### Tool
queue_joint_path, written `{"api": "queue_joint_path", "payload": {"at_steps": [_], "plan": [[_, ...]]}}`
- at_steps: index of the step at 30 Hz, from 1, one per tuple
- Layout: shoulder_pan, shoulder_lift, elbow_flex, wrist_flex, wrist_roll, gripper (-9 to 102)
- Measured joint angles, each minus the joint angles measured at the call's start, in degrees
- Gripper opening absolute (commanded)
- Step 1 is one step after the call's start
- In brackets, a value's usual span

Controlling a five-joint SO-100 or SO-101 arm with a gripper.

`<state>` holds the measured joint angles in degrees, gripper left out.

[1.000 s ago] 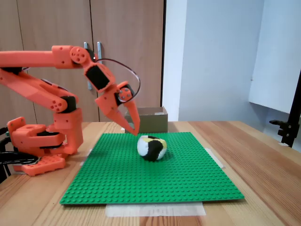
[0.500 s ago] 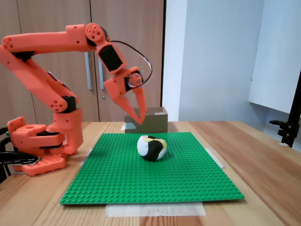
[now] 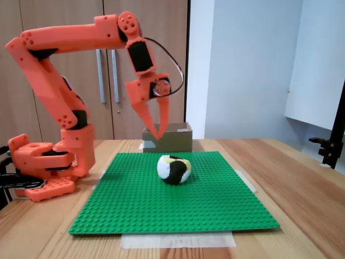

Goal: Pick the ball and put it in the box.

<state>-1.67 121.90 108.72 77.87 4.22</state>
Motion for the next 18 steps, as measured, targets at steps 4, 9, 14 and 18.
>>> {"api": "queue_joint_path", "payload": {"at_steps": [4, 9, 14, 18], "plan": [[0.00, -3.69, -2.90, 1.93, 0.00, 5], [0.09, -8.53, -5.54, 3.43, -0.09, 8], [0.62, -12.13, -5.71, 3.69, -0.62, 10], [1.14, -13.01, -5.71, 3.69, -0.35, 15]]}}
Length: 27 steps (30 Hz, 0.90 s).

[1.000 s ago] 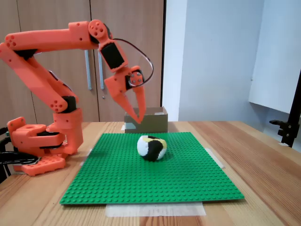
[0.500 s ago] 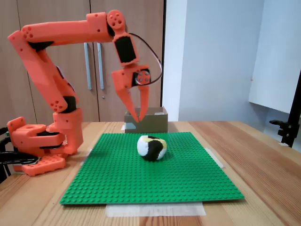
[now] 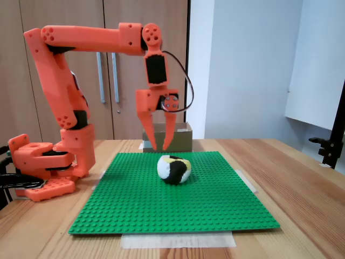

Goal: Pick the ball and put it in the box.

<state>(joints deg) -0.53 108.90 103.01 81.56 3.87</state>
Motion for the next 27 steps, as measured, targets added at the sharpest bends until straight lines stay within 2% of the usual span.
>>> {"api": "queue_joint_path", "payload": {"at_steps": [17, 27], "plan": [[-0.18, -0.09, 0.09, 0.53, 0.26, 42], [-0.18, -0.09, 4.92, -0.62, -1.67, 47]]}}
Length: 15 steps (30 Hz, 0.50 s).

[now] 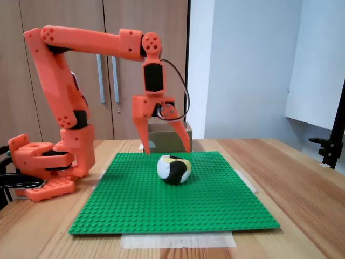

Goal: Pick the ball and put it in the box.

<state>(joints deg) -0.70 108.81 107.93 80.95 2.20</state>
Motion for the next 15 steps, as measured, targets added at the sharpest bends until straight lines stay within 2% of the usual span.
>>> {"api": "queue_joint_path", "payload": {"at_steps": [15], "plan": [[0.44, -0.62, 5.45, -6.50, -1.76, 46]]}}
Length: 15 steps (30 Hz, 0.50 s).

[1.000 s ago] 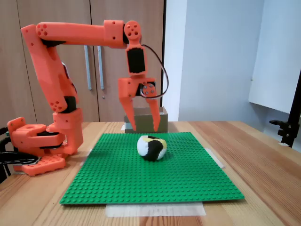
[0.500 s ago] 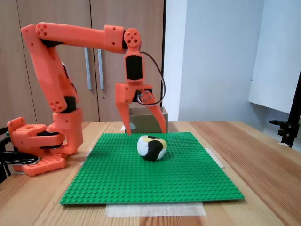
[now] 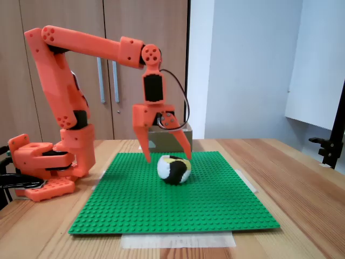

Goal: Pick the ball and put it in the box.

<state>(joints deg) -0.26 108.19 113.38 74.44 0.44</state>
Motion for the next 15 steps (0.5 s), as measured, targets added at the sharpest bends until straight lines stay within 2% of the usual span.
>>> {"api": "queue_joint_path", "payload": {"at_steps": [15], "plan": [[0.35, -0.26, 2.64, -3.87, -0.44, 44]]}}
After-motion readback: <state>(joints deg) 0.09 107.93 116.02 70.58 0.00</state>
